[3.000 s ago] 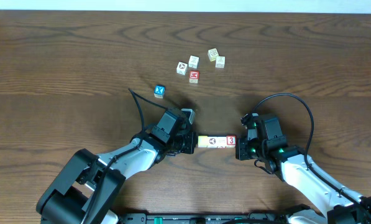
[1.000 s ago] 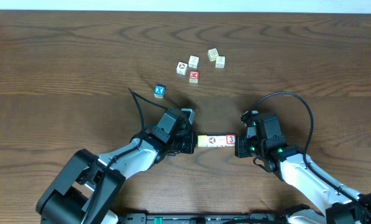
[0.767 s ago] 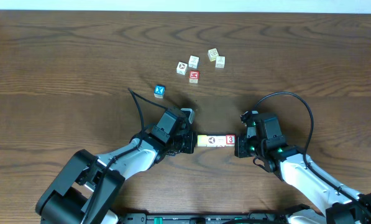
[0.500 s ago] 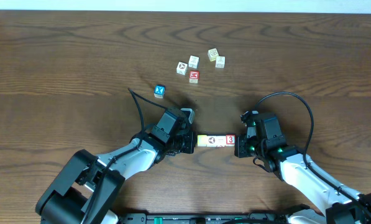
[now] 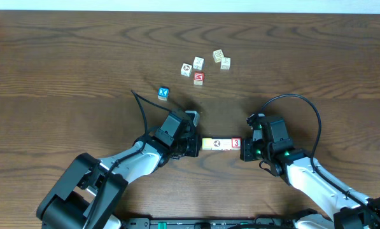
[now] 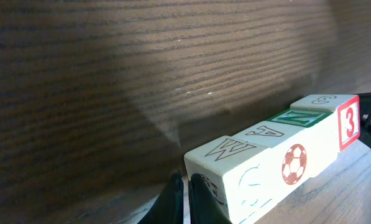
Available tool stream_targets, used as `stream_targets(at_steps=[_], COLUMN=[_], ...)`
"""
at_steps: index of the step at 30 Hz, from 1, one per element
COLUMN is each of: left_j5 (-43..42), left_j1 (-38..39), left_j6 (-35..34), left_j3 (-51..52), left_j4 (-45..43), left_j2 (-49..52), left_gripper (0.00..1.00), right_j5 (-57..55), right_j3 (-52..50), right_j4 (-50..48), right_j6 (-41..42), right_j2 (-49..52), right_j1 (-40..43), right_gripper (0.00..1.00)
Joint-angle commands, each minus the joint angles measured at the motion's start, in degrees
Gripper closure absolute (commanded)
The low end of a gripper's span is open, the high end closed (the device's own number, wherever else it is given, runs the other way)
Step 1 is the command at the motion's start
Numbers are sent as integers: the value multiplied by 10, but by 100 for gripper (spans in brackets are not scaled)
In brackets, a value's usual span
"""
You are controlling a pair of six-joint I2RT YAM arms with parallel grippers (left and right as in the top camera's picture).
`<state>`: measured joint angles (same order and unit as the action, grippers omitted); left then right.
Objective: Lift 4 blocks
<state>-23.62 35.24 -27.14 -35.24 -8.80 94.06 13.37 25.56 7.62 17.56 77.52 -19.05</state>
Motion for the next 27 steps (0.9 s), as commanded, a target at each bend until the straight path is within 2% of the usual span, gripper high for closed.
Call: stream_targets(at_steps=[1,27], left_j5=[-30,-29], left_j1=[6,6], left_j6=[5,3], left_j3=[-14,-26], left_j4=[-7,-7], left_j2=[-14,-14], left_gripper=[93,93], right_j5=[66,66], right_j3=[19,47], right_j4=[-5,15], right_j6=[6,6], right_j2=[-6,-12], right_j1=[-21,-21], right_gripper=[99,99])
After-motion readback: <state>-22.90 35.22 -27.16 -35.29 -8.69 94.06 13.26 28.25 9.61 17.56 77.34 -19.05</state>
